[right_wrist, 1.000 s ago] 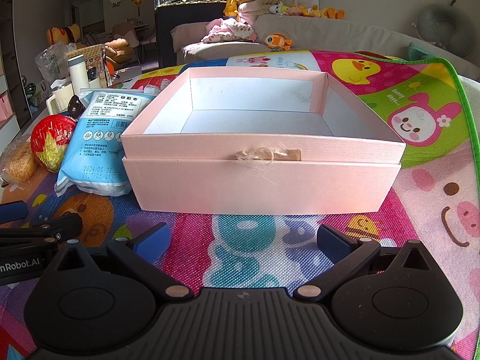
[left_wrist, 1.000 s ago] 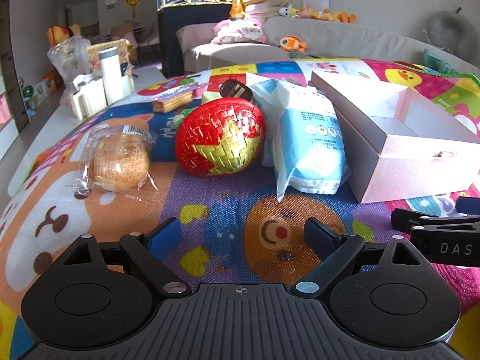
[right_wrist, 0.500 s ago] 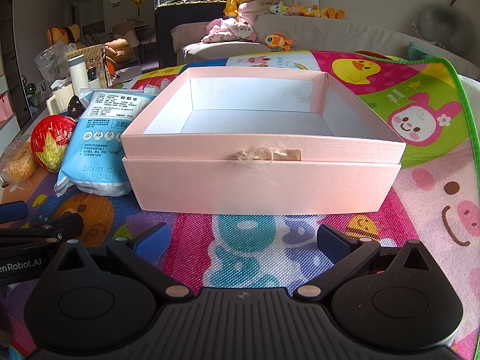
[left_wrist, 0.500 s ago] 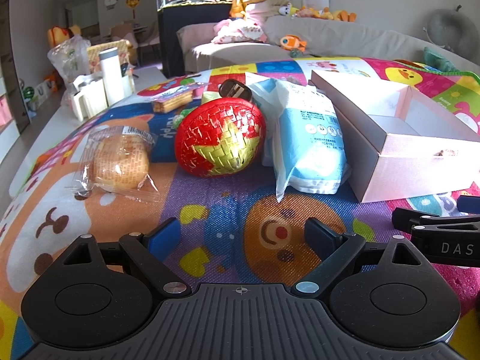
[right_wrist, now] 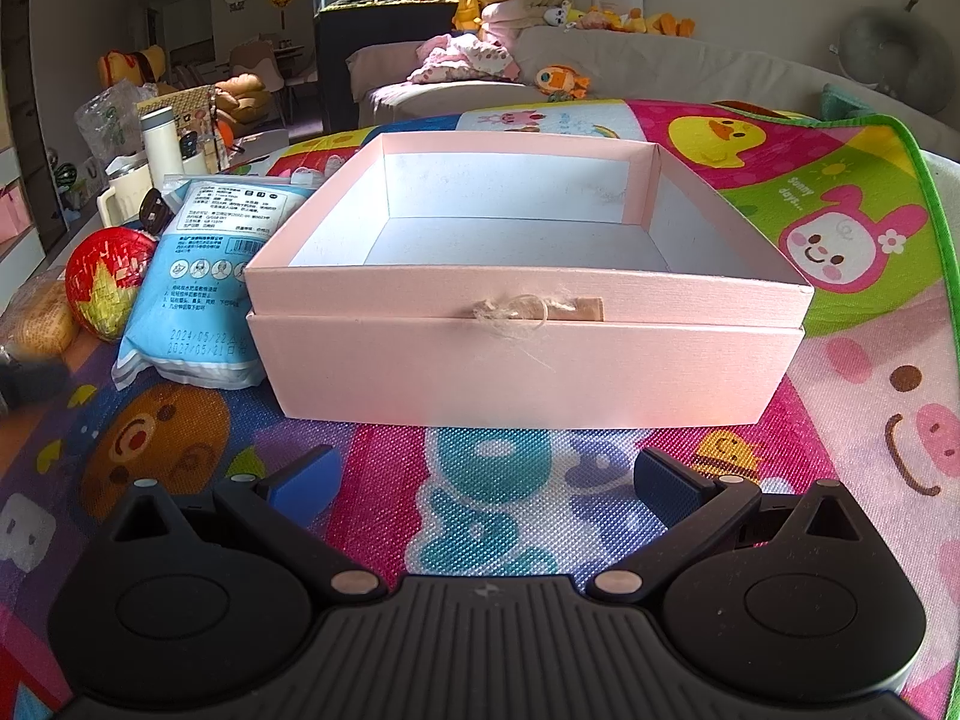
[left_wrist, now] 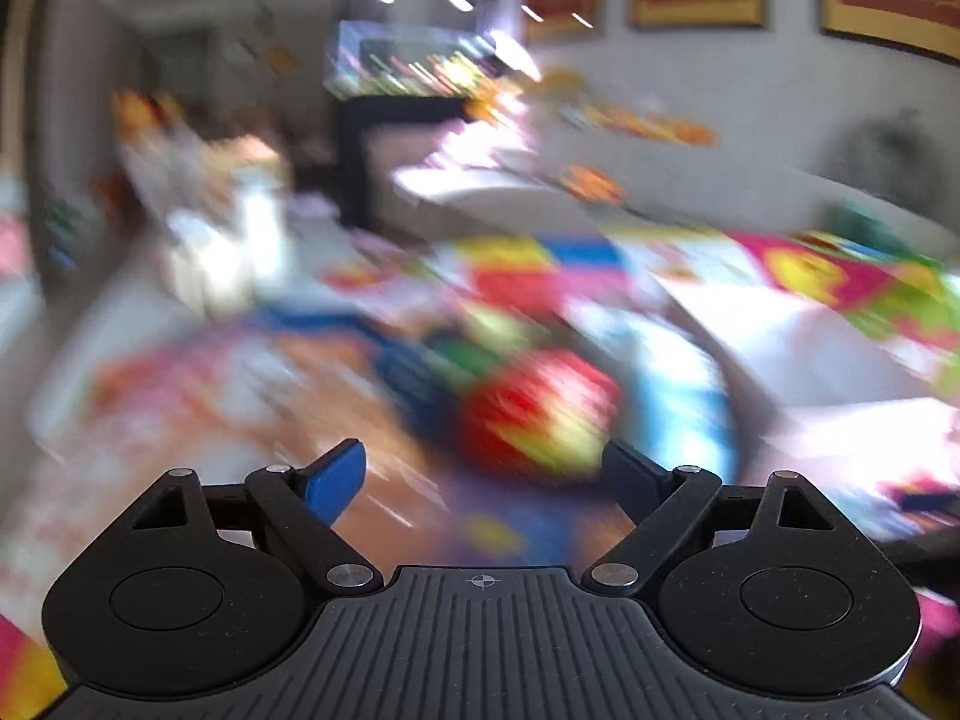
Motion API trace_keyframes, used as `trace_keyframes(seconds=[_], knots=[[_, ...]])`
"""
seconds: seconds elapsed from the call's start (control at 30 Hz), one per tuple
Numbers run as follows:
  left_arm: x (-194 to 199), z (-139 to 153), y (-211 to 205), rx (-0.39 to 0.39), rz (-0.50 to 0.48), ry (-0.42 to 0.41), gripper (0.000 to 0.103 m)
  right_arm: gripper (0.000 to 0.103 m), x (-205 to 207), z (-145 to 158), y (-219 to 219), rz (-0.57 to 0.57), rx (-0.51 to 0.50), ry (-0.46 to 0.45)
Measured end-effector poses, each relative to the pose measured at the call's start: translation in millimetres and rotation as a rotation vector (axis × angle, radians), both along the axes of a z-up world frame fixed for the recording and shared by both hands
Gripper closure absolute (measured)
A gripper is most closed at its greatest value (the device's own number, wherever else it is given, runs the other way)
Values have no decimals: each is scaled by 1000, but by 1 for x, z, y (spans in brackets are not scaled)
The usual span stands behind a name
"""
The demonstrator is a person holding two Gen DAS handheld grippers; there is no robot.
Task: Organize objects
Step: 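Grasp the wrapped bread with the left tool while the right tool grasps the pink Volcano bar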
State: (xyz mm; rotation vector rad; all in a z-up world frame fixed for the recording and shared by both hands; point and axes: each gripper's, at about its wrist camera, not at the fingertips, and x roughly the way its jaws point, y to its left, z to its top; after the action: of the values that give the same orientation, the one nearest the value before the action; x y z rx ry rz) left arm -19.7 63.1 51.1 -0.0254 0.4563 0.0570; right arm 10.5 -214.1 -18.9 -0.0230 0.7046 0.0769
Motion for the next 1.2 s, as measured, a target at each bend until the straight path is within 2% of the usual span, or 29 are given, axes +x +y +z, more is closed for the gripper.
trace_keyframes(seconds=[0.03,0.1,0.2,0.27,0.37,0.4,0.43,0.63,0.7,0.73,0.77,0.83,0.9,0.93,1.0,1.07,1.1,1.2], knots=[[9,0,9,19,43,0,13,0,0,4,0,14,2,4],[38,-8,29,-4,96,92,13,0,2,5,0,33,0,13],[72,-27,46,-71,91,199,16,0,0,7,-2,46,-7,29],[86,-37,54,-109,96,234,19,0,0,8,-2,54,-7,45],[92,-40,57,-97,89,212,26,0,-2,10,-3,61,-5,64],[90,-39,62,-118,79,204,33,0,-2,10,-4,60,-5,71],[88,-38,64,-134,73,196,35,0,-2,10,-4,54,-4,80],[48,-27,81,-231,-2,140,38,0,4,14,1,27,-11,143],[28,-22,89,-253,-39,114,38,0,9,24,7,82,8,218],[17,-18,95,-262,-60,96,38,0,9,34,12,111,34,224],[7,-15,102,-270,-71,77,38,0,5,50,21,137,57,183],[-8,-9,119,-293,-74,44,38,0,5,87,49,204,31,74],[-18,-4,136,-334,-68,15,38,0,24,122,86,244,30,19],[-22,-2,141,-352,-64,4,38,0,42,135,104,254,70,37],[-29,-2,152,-385,-65,-13,38,0,92,147,141,254,190,139],[-33,-4,160,-405,-61,-20,38,0,146,140,179,216,272,248],[-35,-6,166,-419,-53,-22,38,0,169,132,199,194,280,277],[-40,-12,179,-459,-27,-14,38,9,221,102,250,126,197,265]])
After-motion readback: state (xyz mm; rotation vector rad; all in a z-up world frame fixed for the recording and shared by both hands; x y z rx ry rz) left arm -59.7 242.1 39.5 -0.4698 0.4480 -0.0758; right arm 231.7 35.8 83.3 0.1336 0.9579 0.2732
